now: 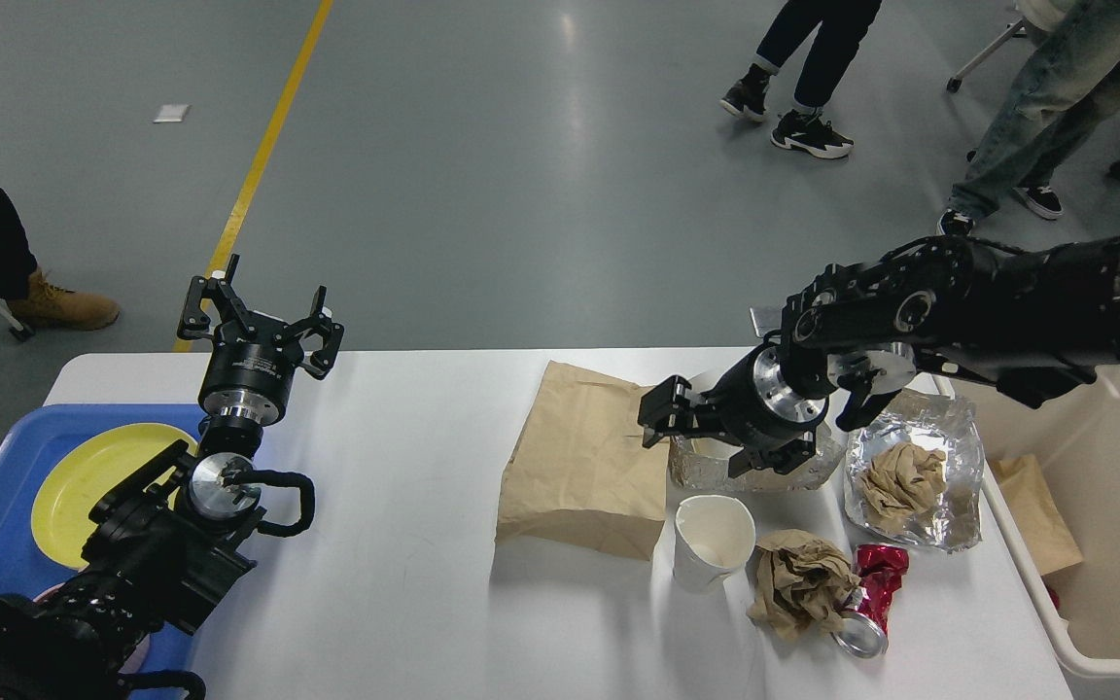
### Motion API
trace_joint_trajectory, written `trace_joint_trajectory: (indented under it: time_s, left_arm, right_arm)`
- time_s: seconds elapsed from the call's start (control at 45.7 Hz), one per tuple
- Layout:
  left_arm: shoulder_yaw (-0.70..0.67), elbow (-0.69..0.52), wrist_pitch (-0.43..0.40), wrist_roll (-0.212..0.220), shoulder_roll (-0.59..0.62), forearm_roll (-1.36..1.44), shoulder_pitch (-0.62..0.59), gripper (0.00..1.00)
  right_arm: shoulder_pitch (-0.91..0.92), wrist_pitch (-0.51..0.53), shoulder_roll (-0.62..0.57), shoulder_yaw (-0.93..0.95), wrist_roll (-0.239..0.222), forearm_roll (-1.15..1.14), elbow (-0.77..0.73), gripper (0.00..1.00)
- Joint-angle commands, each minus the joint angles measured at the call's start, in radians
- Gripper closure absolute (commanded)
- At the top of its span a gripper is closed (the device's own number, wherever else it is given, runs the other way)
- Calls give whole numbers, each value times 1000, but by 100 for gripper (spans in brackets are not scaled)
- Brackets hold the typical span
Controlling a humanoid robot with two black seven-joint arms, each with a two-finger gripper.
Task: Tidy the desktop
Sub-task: 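Lower the right gripper toward the brown paper bag, then close the right gripper on the brown paper bag's edge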
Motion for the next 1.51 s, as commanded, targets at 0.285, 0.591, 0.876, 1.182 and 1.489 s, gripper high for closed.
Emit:
trace_joint_trajectory:
  time_s: [0.285, 0.591, 0.876, 1.182, 1.489]
  left_arm:
    - [0, 0, 0, 0, 0, 0, 0, 4]
    - [0, 0, 0, 0, 0, 0, 0, 4]
    - [0, 0, 0, 0, 0, 0, 0, 4]
    - [0, 0, 0, 0, 0, 0, 0, 4]
    - [0, 0, 0, 0, 0, 0, 0, 4]
  right_arm:
    - [-127, -76, 23, 90, 0, -92, -113, 0]
    - [-223, -106, 88, 111, 2, -92, -205, 0]
    - [-282, -107, 112, 135, 3, -97, -254, 0]
    - [-291, -9, 118, 127, -1, -111, -265, 100]
    - [-243, 25, 123, 133, -3, -111, -260, 100]
